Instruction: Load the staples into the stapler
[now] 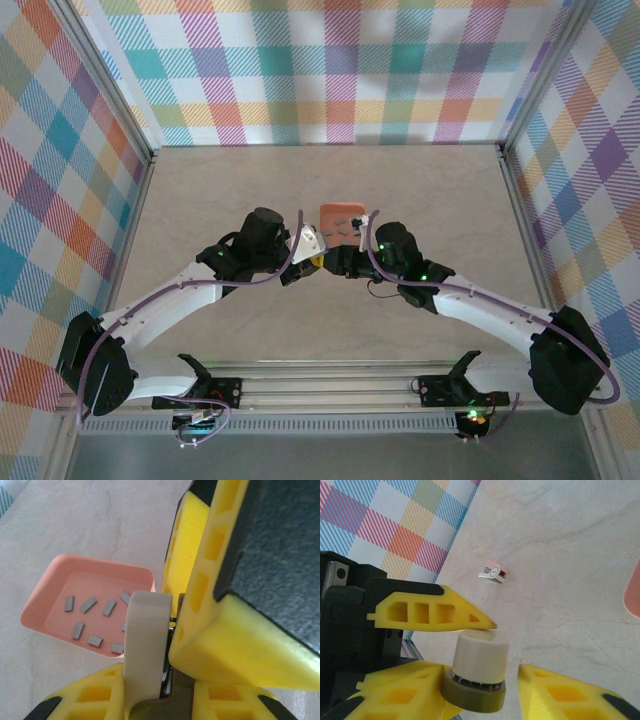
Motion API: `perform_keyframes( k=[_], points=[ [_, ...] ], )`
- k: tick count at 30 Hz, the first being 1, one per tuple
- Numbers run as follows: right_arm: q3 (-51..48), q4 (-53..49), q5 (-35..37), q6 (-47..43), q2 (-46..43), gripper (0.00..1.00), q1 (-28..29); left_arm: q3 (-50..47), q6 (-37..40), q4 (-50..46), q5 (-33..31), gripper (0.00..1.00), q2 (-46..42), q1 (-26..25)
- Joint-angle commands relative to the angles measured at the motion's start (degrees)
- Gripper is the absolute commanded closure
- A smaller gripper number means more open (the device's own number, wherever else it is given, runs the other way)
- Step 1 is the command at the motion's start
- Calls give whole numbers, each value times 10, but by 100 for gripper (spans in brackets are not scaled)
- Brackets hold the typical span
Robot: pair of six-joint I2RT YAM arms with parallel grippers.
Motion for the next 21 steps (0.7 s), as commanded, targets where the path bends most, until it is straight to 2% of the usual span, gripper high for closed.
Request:
perform_keyframes(
  k=[1, 4, 7, 12, 17, 21],
  points=[
    [16, 15, 11, -4, 5, 64, 2, 12, 10, -1, 6, 82, -6, -11],
    [13, 13, 18, -18, -1, 69, 3, 12, 10, 0, 5, 78, -7, -12],
    [6, 0, 38, -55, -11, 73, 2, 14, -1, -24, 0, 61, -5, -13],
    [-6, -30, 55, -159, -34, 77, 1, 17, -23, -57, 2, 40, -12, -13],
    [-13, -55, 18, -318, -46, 81, -10, 11, -41, -89, 9, 35, -14, -12],
    [-7, -86, -50, -421, -54, 83, -37, -19, -40, -68, 29, 35, -39, -10]
  ],
)
